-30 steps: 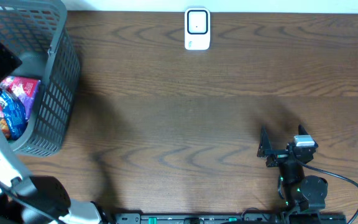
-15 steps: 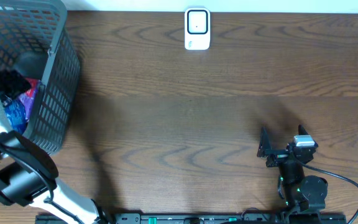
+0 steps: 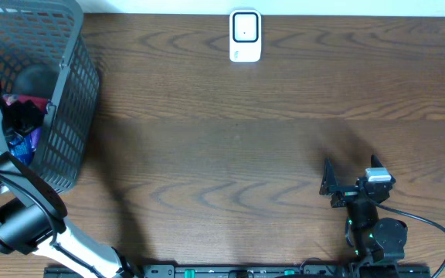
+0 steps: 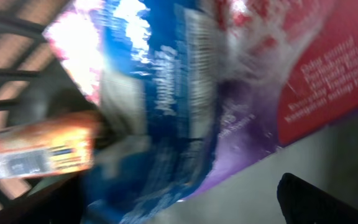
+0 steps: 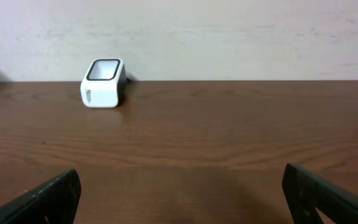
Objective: Scan the item barcode
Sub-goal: 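Grasp the blue Oreo pack in the basket with the left gripper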
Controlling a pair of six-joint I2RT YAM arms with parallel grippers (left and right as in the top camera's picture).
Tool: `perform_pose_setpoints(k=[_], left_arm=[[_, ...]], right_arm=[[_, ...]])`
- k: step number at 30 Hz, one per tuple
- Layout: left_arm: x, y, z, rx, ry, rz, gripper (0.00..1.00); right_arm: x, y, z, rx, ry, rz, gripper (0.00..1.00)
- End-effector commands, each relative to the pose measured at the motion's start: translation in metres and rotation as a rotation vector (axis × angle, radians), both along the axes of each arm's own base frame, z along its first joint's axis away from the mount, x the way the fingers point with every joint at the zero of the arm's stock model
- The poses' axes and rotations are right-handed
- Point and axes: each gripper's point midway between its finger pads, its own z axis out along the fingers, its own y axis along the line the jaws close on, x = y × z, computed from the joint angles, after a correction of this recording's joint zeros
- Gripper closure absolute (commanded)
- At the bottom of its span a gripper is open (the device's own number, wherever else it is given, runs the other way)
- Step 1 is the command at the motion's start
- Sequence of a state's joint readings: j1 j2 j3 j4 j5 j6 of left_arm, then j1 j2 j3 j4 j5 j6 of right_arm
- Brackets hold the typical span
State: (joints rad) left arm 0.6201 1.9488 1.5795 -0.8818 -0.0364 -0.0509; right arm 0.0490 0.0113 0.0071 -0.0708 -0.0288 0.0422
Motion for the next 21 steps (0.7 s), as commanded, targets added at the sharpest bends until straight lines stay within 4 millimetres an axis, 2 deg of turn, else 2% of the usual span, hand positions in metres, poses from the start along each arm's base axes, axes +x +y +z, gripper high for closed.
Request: perform_pose_setpoints(k=[1,4,9,13,14,17,21], left_arm=[[0.005,-0.014,-0.017,-0.069,-0.027,-0.057,0.02],[0.017,-0.025,-0.020,-0.134,-0.098,-0.080,0.02],[0.021,-0.022,-0.023,-0.122,-0.107,-0.085,0.02],[0.020,-0.023,-0.030,-0.129,-0.089,-0.096,0.47],[0.019,-0.023,-0.032,-0.134,-0.084,-0.095,0.62],[0.019,-0.023,-0.031,-0.133,-0.084,-0.095,0.93],[0.021,-0.022,-0.018,-0.118,-0.110,-0.082,0.93]], right_arm=[[0.000,-0.002,-0.001,0.013,0.002,-0.011,0.01],[0.000,-0.002,-0.001,0.013,0.002,-0.011,0.01],[0.000,-0.002,-0.001,0.013,0.002,-0.011,0.01],[0.000,-0.002,-0.001,0.013,0.002,-0.011,0.01],[0.000,-0.002,-0.001,0.013,0.002,-0.011,0.01],[0.000,-0.002,-0.001,0.013,0.002,-0.011,0.01],[0.000,-0.002,-0.001,0.013,0.002,-0.011,0.01]])
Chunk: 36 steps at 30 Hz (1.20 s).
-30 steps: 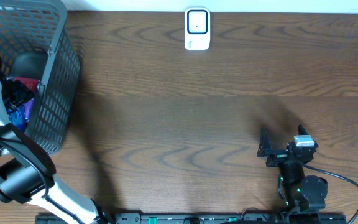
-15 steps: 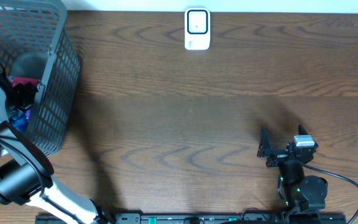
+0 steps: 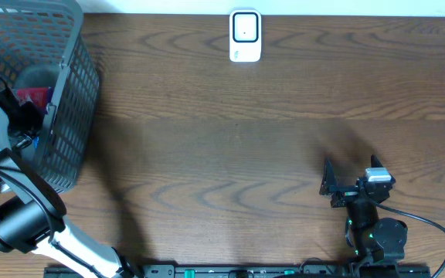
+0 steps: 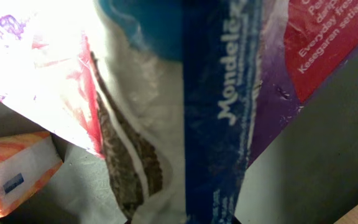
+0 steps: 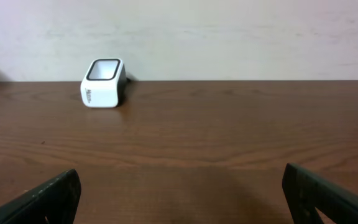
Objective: Scan the item barcode
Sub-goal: 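Grasp the blue Oreo pack in the basket with the left gripper, then carry the Oreo pack to the white scanner, barcode facing it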
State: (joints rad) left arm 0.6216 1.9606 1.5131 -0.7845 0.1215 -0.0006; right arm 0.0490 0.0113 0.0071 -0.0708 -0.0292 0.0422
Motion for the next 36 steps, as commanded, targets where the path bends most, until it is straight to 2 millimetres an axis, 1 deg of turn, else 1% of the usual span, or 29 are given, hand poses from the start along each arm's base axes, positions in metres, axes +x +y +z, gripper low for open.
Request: perform_pose_setpoints(k=[1,3,6,8,11,12,17,21,24,27,28,29,31,33,34,36], left_arm=[[0.003,-0.002,0.009,-0.009,-0.025,0.015,0.93],[0.006,0.000,0.028,0.009,-0.064,0.040,0.92],[0.009,0.002,0.066,0.047,-0.154,0.094,0.93],[0.009,0.002,0.098,0.070,-0.235,0.144,0.93],[0.004,-0.007,0.149,0.086,-0.366,0.196,0.92],[0.002,-0.014,0.168,0.081,-0.420,0.200,0.93],[-0.011,-0.052,0.247,0.033,-0.654,0.164,0.93],[-0.026,-0.096,0.313,-0.015,-0.868,0.045,0.93],[-0.044,-0.123,0.361,0.012,-1.021,-0.048,0.93],[-0.069,-0.148,0.405,0.074,-1.160,-0.115,0.93],[-0.075,-0.154,0.412,0.085,-1.184,-0.127,0.93],[-0.085,-0.166,0.422,0.094,-1.216,-0.149,0.93],[-0.095,-0.182,0.432,0.070,-1.253,-0.167,0.93],[-0.101,-0.202,0.437,-0.014,-1.281,-0.176,0.93],[-0.102,-0.215,0.438,-0.094,-1.283,-0.171,0.93],[-0.100,-0.233,0.435,-0.215,-1.270,-0.177,0.93]], right_arm=[[0.000,-0.002,-0.001,0.013,0.002,-0.011,0.01],[0.000,-0.002,-0.001,0.013,0.002,-0.011,0.01],[0.000,-0.002,-0.001,0.013,0.002,-0.011,0.01],[0.000,-0.002,-0.001,0.013,0.002,-0.011,0.01],[0.000,-0.002,-0.001,0.013,0.002,-0.011,0.01],[0.000,-0.002,-0.001,0.013,0.002,-0.011,0.01],[0.000,-0.002,-0.001,0.013,0.002,-0.011,0.01],[0.000,-0.002,-0.001,0.013,0.002,-0.011,0.01],[0.000,-0.002,-0.001,0.013,0.002,-0.011,0.01],[0.000,-0.002,-0.001,0.013,0.002,-0.011,0.01],[0.000,-0.002,-0.001,0.013,0.002,-0.011,0.01],[0.000,-0.002,-0.001,0.013,0.002,-0.011,0.01],[0.000,-0.002,-0.001,0.013,0.002,-0.011,0.01],[0.000,-0.002,-0.001,0.013,0.002,-0.011,0.01],[0.000,-0.002,-0.001,0.013,0.002,-0.011,0.01],[0.000,-0.002,-0.001,0.013,0.002,-0.011,0.01]])
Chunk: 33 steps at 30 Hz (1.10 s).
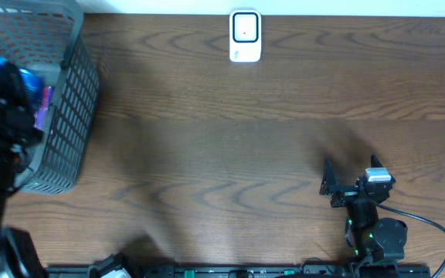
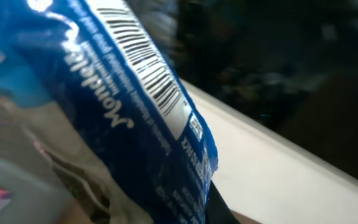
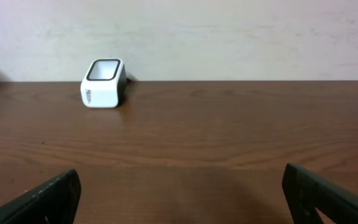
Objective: Scan the item barcode
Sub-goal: 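Carry the Oreo pack to the white scanner, barcode facing it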
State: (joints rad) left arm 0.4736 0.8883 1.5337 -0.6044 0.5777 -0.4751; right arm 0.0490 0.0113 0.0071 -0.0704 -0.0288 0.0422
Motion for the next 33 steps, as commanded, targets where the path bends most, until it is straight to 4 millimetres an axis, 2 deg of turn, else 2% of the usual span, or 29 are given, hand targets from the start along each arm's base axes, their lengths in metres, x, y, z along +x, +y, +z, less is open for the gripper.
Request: perform_pose_setpoints(k=[1,6,10,15,20,22,25,33], left_arm=[[0.009,-0.033,-0.002,-0.180,0.036,-0.142,0.93],[0.033,-0.087,-0.022,-0.200,0.136,-0.360,0.93],[0.063,-0.130,-0.053,-0.204,0.259,-0.470,0.93],[0.111,-0.176,-0.119,-0.130,0.444,-0.451,0.93],[0.144,-0.197,-0.199,0.048,0.623,-0.262,0.93],[0.153,-0.205,-0.234,0.154,0.682,-0.175,0.93],[0.160,-0.219,-0.272,0.316,0.724,-0.106,0.93],[0.170,-0.260,-0.344,0.555,0.743,-0.022,0.93]], right_arm=[[0.000,-0.002,-0.001,0.013,0.002,-0.011,0.01],[0.000,-0.002,-0.001,0.013,0.002,-0.011,0.01],[0.000,-0.002,-0.001,0.013,0.002,-0.011,0.01],[0.000,-0.002,-0.001,0.013,0.002,-0.011,0.01],[0.000,-0.002,-0.001,0.013,0.002,-0.011,0.01],[0.000,-0.002,-0.001,0.013,0.002,-0.011,0.01],[0.000,-0.002,-0.001,0.013,0.002,-0.011,0.01],[0.000,-0.002,-0.001,0.013,0.002,-0.011,0.01]])
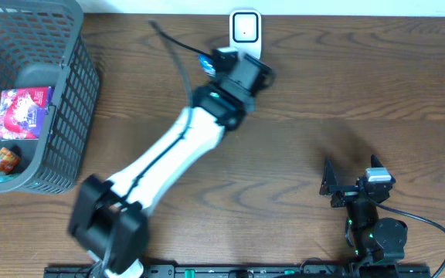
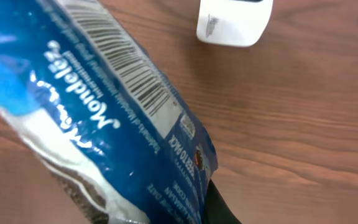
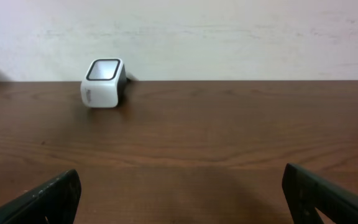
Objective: Scan the item barcode
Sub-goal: 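Carry the Oreo pack to the white scanner, barcode facing it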
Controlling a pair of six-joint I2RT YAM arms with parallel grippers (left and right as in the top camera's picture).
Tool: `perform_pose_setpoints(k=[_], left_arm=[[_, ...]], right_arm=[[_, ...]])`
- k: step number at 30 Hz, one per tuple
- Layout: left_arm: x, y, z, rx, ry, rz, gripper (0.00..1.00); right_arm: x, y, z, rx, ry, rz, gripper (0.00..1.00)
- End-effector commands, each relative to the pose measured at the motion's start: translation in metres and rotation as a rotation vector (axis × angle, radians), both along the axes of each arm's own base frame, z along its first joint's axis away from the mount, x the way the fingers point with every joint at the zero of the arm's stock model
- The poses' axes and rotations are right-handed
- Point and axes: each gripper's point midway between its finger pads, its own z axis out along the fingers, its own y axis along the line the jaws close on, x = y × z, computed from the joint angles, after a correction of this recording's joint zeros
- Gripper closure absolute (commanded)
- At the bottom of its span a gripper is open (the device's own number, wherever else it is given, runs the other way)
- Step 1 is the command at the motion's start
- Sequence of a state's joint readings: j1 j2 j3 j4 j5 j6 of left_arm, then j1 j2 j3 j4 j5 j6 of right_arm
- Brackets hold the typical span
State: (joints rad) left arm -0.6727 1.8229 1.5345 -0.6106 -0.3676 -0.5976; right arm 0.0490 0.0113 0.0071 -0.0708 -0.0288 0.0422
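My left gripper (image 1: pixel 216 62) is shut on a blue snack packet (image 2: pixel 104 124), held above the table just in front of the white barcode scanner (image 1: pixel 245 35). In the left wrist view the packet's barcode (image 2: pixel 126 68) faces the camera, the scanner (image 2: pixel 235 22) stands beyond it at the top, and one dark finger (image 2: pixel 219 208) shows at the packet's lower edge. The overhead view shows only a small blue corner of the packet (image 1: pixel 205 63). My right gripper (image 3: pixel 182 199) rests open at the near right of the table, facing the scanner (image 3: pixel 103 83) from afar.
A grey mesh basket (image 1: pixel 72 100) stands at the far left with a red packet (image 1: pixel 23 112) and an orange item (image 1: pixel 0 161) inside. My left arm (image 1: pixel 168 162) stretches diagonally across the table. A pale wall lies behind the scanner.
My left gripper has moved with the blue packet from above the basket at the far left to right in front of the scanner. The right arm has not moved.
My left gripper was down inside the basket among the packets, close to the blue one. Then it held the blue packet raised over the basket. Now it holds the packet by the scanner. My right gripper stayed open and parked throughout.
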Motion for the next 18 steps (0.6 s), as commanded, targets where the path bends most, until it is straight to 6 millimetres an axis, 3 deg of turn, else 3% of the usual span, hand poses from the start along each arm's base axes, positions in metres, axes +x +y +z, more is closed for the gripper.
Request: perform_pose_setpoints(k=[1,9,12,17,18], left_arm=[[0.012,0.001,-0.013,0.161,-0.084,0.048,0.93],[0.011,-0.024,-0.065,0.099,-0.036,0.096,0.92],[0.006,-0.040,-0.074,0.026,0.010,0.064,0.76],[0.003,-0.062,-0.077,-0.072,0.048,0.004,0.64],[0.003,-0.063,-0.076,-0.072,0.047,0.004,0.55]], right_arm=[[0.000,-0.002,-0.001,0.013,0.002,-0.011,0.01],[0.000,-0.002,-0.001,0.013,0.002,-0.011,0.01],[0.000,-0.002,-0.001,0.013,0.002,-0.011,0.01],[0.000,-0.002,-0.001,0.013,0.002,-0.011,0.01],[0.000,-0.002,-0.001,0.013,0.002,-0.011,0.01]])
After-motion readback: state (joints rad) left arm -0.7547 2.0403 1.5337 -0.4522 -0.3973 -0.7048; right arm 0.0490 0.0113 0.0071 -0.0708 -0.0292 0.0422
